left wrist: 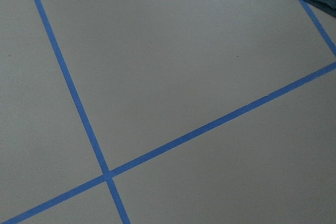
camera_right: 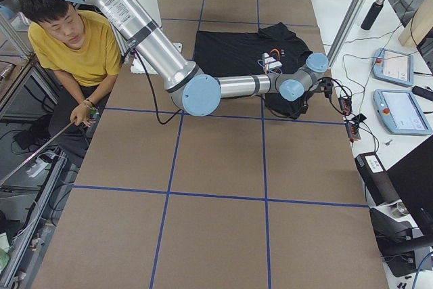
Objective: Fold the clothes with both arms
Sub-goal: 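Move the right gripper over the shirt shoulder nearest it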
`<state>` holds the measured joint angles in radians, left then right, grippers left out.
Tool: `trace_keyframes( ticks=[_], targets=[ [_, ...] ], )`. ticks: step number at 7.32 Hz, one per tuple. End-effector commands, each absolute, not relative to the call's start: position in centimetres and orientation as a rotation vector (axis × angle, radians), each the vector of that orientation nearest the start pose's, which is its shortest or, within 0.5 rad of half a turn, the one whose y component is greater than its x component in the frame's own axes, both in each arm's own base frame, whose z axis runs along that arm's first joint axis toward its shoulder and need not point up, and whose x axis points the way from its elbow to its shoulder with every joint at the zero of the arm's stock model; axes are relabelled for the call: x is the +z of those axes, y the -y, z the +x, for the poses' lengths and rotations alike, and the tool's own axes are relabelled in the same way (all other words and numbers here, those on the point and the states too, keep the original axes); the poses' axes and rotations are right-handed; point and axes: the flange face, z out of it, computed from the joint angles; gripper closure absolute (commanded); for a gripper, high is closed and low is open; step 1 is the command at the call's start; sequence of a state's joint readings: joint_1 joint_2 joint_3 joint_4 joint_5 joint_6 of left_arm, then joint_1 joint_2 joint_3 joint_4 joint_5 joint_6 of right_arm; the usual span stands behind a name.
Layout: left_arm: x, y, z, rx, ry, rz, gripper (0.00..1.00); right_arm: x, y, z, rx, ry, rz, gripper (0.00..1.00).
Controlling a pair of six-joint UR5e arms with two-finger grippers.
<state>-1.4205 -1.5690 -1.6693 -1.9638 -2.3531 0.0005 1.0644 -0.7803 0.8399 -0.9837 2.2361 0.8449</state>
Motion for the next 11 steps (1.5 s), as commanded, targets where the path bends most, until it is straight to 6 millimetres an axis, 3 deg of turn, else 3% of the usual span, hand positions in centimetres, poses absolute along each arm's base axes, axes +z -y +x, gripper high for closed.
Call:
trace_keyframes(
  ticks=[1, 8, 10, 11],
  targets=[
    [56.1, 51.4, 1.4, 0.336, -0.801, 0.414, 0.0, 45.0, 74.9, -35.3, 0.107, 0.828, 0.116, 0.08],
    [55.5, 51.3, 1.4, 0.337, -0.801, 0.425, 0.0, 47.0, 74.2, -36.3, 0.097, 0.804, 0.093, 0.39],
    [55.6, 51.4, 1.4, 0.337, -0.801, 0.424, 0.0, 47.2, 74.1, -36.6, 0.099, 0.787, 0.104, 0.4],
    [55.6, 51.4, 1.4, 0.337, -0.801, 0.424, 0.0, 47.1, 74.2, -36.6, 0.099, 0.787, 0.106, 0.5]
  ],
)
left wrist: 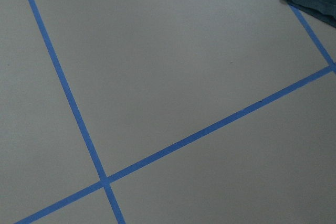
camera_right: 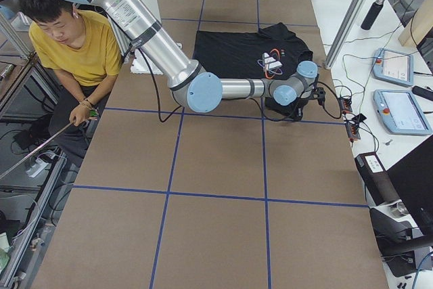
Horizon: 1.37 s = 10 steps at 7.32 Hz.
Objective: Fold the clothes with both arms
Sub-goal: 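Move the right gripper over the shirt shoulder nearest it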
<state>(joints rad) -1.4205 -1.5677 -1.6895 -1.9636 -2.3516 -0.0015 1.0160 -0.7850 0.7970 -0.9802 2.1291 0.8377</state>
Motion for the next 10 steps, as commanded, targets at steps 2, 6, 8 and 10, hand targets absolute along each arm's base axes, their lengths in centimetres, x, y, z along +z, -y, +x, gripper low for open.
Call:
trace_keyframes(
  ticks=[2, 6, 8, 10],
  targets=[
    [55.6, 51.3, 1.3, 0.336, -0.802, 0.425, 0.0, 47.1, 74.2, -36.6, 0.101, 0.782, 0.111, 1.0],
    [55.6, 51.3, 1.2, 0.333, -0.803, 0.425, 0.0, 46.3, 74.6, -35.2, 0.096, 0.843, 0.119, 1.0],
    [55.1, 51.2, 1.0, 0.334, -0.802, 0.435, 0.0, 44.8, 71.5, -31.7, 0.041, 1.011, 0.118, 1.0],
    [54.8, 51.1, 1.0, 0.336, -0.802, 0.441, 0.0, 41.5, 68.3, -30.7, 0.069, 1.078, 0.122, 1.0]
  ],
)
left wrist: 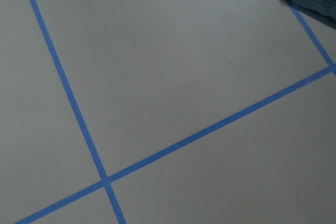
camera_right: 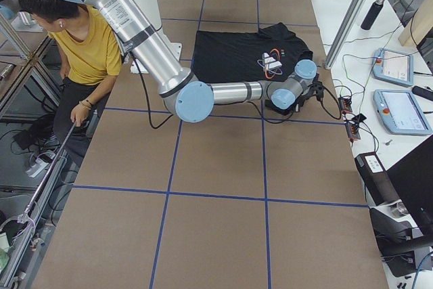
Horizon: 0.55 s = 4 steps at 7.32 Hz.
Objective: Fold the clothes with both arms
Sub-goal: 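Move the right gripper over the shirt shoulder nearest it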
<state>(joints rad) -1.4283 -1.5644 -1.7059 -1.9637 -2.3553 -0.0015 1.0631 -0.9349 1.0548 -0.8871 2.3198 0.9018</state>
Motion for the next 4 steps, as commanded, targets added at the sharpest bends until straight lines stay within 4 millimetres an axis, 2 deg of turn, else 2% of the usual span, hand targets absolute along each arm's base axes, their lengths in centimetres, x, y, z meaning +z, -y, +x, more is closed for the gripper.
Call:
trace_keyframes(
  ticks=[1, 2, 3, 4],
  targets=[
    [54.9, 51.1, 1.0, 0.335, -0.8, 0.44, 0.0, 38.8, 68.4, -33.1, 0.087, 1.102, 0.09, 1.0],
    [55.5, 51.2, 1.1, 0.323, -0.803, 0.422, 0.0, 36.4, 70.8, -35.6, 0.097, 1.096, 0.074, 1.0],
    [55.3, 51.5, 1.2, 0.276, -0.813, 0.404, 0.0, 33.7, 71.5, -39.5, 0.102, 1.086, 0.037, 1.0],
    [55.3, 51.6, 1.2, 0.257, -0.818, 0.394, 0.0, 31.7, 72.2, -41.7, 0.132, 1.072, 0.025, 1.0]
  ],
)
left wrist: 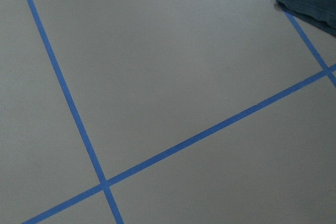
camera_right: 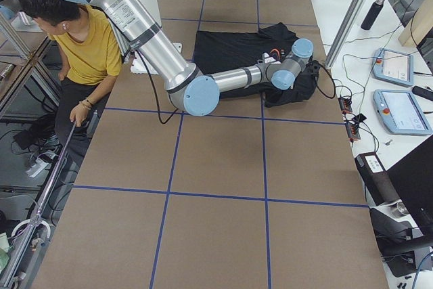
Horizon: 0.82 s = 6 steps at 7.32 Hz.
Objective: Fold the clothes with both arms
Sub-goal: 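Move the right gripper over the shirt shoulder nearest it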
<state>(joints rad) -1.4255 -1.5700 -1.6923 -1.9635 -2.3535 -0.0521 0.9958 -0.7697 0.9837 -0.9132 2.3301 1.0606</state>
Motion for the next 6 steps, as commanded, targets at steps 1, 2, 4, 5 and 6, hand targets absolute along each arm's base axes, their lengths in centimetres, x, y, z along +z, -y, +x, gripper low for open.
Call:
trace_keyframes(
  ticks=[1, 2, 4, 5, 6],
  targets=[
    [55.3, 51.6, 1.2, 0.255, -0.82, 0.393, 0.0, 29.4, 72.5, -44.4, 0.122, 1.067, 0.026, 1.0],
    [55.4, 51.6, 1.2, 0.254, -0.818, 0.391, 0.0, 28.7, 71.7, -47.1, 0.108, 1.055, 0.024, 1.0],
    [55.4, 51.7, 1.4, 0.255, -0.819, 0.389, 0.0, 27.4, 70.7, -50.1, 0.116, 1.035, 0.049, 1.0],
    [55.5, 51.8, 1.4, 0.256, -0.817, 0.388, 0.0, 27.0, 70.7, -50.6, 0.113, 1.034, 0.049, 1.0],
    [55.4, 52.0, 1.4, 0.258, -0.817, 0.392, 0.0, 27.2, 70.3, -51.5, 0.118, 1.018, 0.064, 1.0]
  ],
)
